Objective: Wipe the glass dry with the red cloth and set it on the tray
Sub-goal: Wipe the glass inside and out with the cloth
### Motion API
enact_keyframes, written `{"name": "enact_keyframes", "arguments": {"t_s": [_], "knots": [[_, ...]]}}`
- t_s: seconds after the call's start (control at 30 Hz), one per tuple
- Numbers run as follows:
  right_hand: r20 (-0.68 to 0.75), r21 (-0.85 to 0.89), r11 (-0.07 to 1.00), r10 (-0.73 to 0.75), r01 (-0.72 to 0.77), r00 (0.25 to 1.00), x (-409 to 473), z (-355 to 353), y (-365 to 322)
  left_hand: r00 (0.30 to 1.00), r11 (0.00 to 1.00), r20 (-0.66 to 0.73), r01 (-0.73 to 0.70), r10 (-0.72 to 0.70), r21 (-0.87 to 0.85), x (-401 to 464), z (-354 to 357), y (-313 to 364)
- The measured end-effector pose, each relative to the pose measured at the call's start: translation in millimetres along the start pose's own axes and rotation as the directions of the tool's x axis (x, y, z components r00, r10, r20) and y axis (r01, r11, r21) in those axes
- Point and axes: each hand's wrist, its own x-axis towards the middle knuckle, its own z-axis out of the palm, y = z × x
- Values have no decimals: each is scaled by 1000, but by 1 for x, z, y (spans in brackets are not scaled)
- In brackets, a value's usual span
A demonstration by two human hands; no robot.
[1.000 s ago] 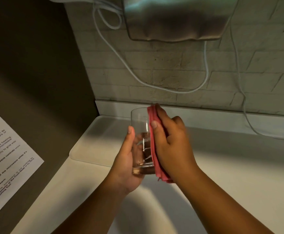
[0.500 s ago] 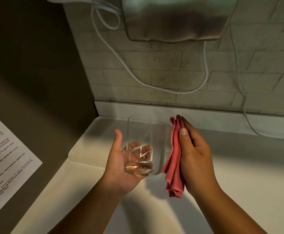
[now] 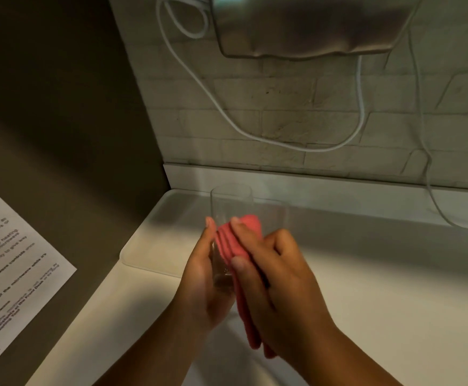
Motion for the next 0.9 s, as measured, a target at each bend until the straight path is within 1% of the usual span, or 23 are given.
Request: {"name": "enact_keyframes", "arguments": {"t_s": [0.07, 0.1, 0.13, 0.17, 0.23, 0.37, 0.47, 0.53, 0.6, 0.67, 0.73, 0.77, 0.83, 0.9], "knots": [[49, -166, 984, -58, 65, 997, 2, 5, -3, 1000, 998, -21, -18, 19, 66, 0, -2, -4], [41, -235, 969, -64, 72, 997, 6, 6, -2, 1000, 996, -22, -17, 19, 90, 0, -2, -7], [20, -278, 959, -50, 54, 999, 11, 6, -1, 1000, 994, -11, -14, 16, 104, 0, 0, -8], [-8, -281, 960, -13, 11, 1000, 16, 6, 2, 1000, 991, -6, -26, 27, 130, 0, 1, -10], [-42, -188, 977, 91, -97, 995, 28, 5, 8, 998, 975, -15, -55, 60, 213, 2, 2, -14], [-176, -118, 984, 109, -131, 978, 48, 4, 18, 994, 945, 24, -105, 102, 309, 5, 4, -19], [-198, 43, 981, 196, -191, 961, 52, 7, 29, 993, 929, 29, -118, 115, 350, 5, 7, -16], [-181, 226, 939, 302, -259, 936, 54, 8, 36, 994, 938, 33, -110, 105, 329, 5, 6, -12], [-130, 390, 864, 394, -318, 910, 53, 6, 41, 995, 948, 51, -96, 84, 302, 5, 5, -10], [-127, 465, 823, 426, -326, 896, 48, 4, 41, 995, 946, 57, -94, 80, 311, 6, 6, -8], [-136, 457, 836, 402, -302, 906, 41, 4, 38, 996, 946, 40, -83, 75, 313, 7, 12, -6], [-128, 419, 858, 380, -298, 916, 37, 7, 35, 997, 954, 35, -77, 70, 291, 7, 15, -5], [-111, 260, 927, 306, -269, 946, 26, 13, 30, 997, 960, 29, -77, 72, 268, 8, 18, -1], [-109, 101, 976, 205, -195, 973, 21, 15, 26, 998, 957, 29, -66, 60, 283, 6, 20, 3]]}}
